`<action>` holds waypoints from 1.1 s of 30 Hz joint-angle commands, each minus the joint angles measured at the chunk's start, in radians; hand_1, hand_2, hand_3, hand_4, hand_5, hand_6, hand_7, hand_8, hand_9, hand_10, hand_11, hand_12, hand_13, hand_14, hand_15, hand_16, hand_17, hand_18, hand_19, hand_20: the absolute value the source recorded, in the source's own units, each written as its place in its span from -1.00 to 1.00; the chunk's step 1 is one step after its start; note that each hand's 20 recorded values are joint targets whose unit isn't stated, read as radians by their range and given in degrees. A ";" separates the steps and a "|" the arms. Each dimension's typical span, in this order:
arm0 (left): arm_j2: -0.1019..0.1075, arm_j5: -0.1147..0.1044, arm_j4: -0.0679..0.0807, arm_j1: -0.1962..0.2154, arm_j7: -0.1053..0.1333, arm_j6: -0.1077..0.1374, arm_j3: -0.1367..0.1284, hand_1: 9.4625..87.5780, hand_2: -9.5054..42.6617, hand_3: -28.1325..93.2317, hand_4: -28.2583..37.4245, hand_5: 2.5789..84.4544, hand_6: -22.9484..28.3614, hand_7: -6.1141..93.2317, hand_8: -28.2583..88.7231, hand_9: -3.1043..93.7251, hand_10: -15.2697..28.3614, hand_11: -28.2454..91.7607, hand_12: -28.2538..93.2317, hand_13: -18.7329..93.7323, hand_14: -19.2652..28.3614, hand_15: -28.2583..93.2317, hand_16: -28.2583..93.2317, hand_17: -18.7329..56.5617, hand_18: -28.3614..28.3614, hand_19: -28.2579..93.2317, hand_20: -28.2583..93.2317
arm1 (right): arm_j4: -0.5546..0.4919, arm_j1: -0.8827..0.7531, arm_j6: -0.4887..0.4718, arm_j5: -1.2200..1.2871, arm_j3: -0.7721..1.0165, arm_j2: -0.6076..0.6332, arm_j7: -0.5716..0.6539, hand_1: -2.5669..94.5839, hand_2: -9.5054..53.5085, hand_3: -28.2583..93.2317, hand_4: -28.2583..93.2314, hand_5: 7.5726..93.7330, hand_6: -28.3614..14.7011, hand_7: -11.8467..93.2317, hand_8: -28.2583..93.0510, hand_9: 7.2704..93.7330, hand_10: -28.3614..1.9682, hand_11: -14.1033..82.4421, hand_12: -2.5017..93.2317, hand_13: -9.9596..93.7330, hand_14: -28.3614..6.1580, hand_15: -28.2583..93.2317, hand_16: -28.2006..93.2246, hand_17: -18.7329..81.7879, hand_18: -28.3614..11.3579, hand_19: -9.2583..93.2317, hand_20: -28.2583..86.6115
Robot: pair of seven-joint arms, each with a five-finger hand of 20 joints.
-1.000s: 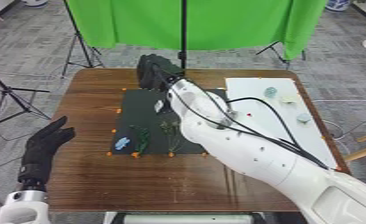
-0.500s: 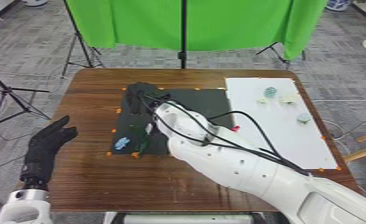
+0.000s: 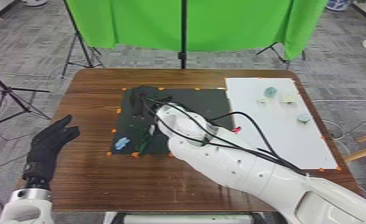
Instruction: Arrange flowers
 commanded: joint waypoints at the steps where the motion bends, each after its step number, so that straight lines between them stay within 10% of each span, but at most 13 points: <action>1: -0.005 -0.001 0.006 0.006 -0.004 -0.013 0.001 -0.46 -0.20 0.62 -0.56 -0.09 0.14 -0.67 -0.63 -0.03 0.36 -0.18 -0.39 -0.01 0.56 -0.24 -0.58 -0.31 0.43 -0.27 -0.29 | 0.006 0.001 -0.016 -0.058 -0.014 -0.003 -0.019 0.05 -1.00 0.52 -0.80 0.36 0.40 -0.37 -0.44 0.77 0.28 -0.33 -0.08 0.89 0.54 0.54 0.07 0.61 -0.30 1.00 0.56; 9: -0.008 0.002 -0.001 0.018 -0.010 -0.017 -0.009 -0.46 -0.22 0.62 -0.55 -0.09 0.14 -0.67 -0.63 -0.03 0.37 -0.18 -0.39 -0.01 0.55 -0.24 -0.58 -0.31 0.43 -0.27 -0.29 | -0.055 0.023 -0.040 -0.049 -0.004 0.052 -0.010 0.02 -1.00 0.54 -0.82 0.33 0.42 -0.37 -0.49 0.74 0.25 -0.28 -0.09 0.88 0.53 0.54 0.07 0.60 -0.31 1.00 0.55; 23: 0.003 0.009 -0.016 0.042 -0.010 -0.018 -0.038 -0.46 -0.23 0.62 -0.55 -0.09 0.14 -0.67 -0.63 -0.02 0.37 -0.18 -0.39 -0.01 0.55 -0.24 -0.58 -0.31 0.43 -0.27 -0.29 | -0.593 -0.143 -0.008 0.020 0.440 0.620 0.082 -0.33 -1.00 0.55 -0.75 0.24 0.27 -0.48 -0.66 0.52 -0.11 -0.16 -0.36 0.77 0.30 0.55 0.07 0.49 -0.41 1.00 0.51; 33: -0.014 0.015 -0.033 0.069 -0.013 -0.013 -0.052 -0.46 -0.23 0.62 -0.55 -0.09 0.14 -0.67 -0.63 -0.02 0.37 -0.18 -0.39 0.00 0.55 -0.24 -0.58 -0.31 0.43 -0.27 -0.29 | -0.571 -0.484 -0.040 0.012 0.758 0.799 0.194 -0.54 -0.94 0.47 -0.70 0.16 0.14 -0.58 -0.62 0.47 -0.31 -0.19 -0.33 0.70 0.07 0.54 0.05 0.41 -0.56 1.00 0.43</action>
